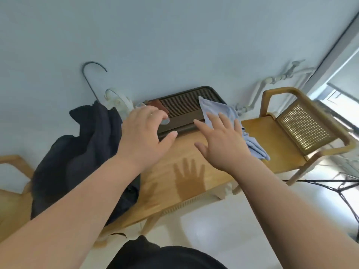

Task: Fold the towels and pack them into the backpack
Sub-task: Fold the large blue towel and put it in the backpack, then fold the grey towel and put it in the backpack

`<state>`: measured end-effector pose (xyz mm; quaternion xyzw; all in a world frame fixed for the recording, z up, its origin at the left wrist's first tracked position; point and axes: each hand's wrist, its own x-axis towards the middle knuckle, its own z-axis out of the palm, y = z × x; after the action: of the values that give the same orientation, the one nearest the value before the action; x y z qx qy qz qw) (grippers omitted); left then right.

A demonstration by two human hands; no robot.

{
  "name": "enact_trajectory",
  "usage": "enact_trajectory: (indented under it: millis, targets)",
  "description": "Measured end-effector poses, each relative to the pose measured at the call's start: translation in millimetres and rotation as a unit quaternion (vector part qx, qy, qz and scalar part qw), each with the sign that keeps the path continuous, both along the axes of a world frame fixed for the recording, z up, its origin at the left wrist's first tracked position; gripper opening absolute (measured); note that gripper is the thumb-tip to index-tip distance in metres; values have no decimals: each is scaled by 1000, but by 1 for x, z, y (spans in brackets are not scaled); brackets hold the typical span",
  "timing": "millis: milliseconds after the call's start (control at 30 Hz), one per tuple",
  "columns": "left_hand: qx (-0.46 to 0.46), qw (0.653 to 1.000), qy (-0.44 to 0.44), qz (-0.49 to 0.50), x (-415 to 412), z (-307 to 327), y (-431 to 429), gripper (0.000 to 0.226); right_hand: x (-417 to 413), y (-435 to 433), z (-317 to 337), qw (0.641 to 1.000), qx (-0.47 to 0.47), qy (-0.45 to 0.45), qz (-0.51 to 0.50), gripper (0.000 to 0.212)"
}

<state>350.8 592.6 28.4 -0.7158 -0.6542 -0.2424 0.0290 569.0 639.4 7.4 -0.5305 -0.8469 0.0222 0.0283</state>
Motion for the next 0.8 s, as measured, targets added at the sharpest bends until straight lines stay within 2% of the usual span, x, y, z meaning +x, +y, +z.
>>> enact_trajectory:
  millis: [300,533,633,800]
  targets:
    - [-198,979,38,-36,95,-89,105,52,108,64,-69,983,-138,-13,-121,67]
    - [-289,952,79,-67,146,-166,210,56,159,143,-111,955,-239,-56,-167,66]
    - [-353,921,128,-105,164,-194,248,64,175,168,-126,938,-290,-75,-175,66]
    - [-466,845,191,-179,191,-223,286,76,198,197,-150,918,-345,-63,-186,66]
